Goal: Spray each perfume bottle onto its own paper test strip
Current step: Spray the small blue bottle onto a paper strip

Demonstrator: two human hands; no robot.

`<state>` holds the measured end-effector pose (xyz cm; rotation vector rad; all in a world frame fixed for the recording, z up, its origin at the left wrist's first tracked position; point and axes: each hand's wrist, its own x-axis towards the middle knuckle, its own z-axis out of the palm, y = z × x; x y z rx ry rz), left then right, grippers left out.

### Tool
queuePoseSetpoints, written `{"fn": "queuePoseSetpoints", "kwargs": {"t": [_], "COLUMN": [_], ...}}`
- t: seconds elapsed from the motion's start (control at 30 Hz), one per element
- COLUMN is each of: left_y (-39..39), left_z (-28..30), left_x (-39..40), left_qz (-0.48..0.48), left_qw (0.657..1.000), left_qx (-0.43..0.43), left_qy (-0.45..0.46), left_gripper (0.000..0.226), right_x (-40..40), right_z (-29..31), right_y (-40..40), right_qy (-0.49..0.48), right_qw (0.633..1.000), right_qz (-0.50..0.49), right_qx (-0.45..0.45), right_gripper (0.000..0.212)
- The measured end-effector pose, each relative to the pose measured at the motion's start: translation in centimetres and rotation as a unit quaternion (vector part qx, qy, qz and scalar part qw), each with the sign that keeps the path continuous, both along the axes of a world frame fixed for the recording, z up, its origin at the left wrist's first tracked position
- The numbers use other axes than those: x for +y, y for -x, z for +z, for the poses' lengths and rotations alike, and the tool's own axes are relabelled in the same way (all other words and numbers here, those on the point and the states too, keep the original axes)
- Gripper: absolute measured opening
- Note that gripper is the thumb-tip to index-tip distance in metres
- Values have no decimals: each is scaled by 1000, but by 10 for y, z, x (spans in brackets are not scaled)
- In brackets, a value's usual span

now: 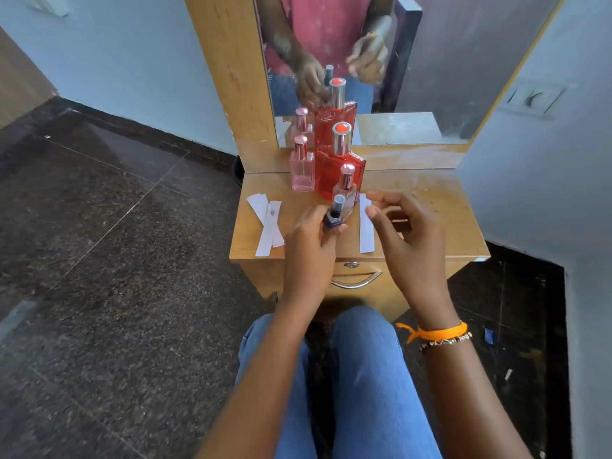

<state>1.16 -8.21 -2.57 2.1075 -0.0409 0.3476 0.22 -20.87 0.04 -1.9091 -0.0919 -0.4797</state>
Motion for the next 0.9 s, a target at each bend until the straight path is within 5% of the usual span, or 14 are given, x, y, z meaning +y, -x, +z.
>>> {"fn": "queuePoseSetpoints", "kwargs": {"t": [0.17, 0.43, 0.63, 0.9], "left_y": [10, 26, 39, 33], "left_z": [4, 7, 2, 6], "left_x": [-4, -2, -21, -21], "left_qz": [-28, -97, -134, -116], "left_qw": [999, 985, 913, 911], "left_qx": [-26, 40, 139, 150], "left_qy": [5, 137, 360, 366], "left_gripper": [28, 27, 28, 26], "right_x": [15, 0, -2, 3], "right_z": [11, 16, 15, 11], "right_y": [-1, 2, 6, 7], "right_qy": [-6, -119, -164, -166], "right_qw": [999, 989, 975, 971], "right_qz": [44, 80, 137, 149], "right_qx": [10, 43, 68, 81], "right_gripper": [15, 17, 23, 17]}}
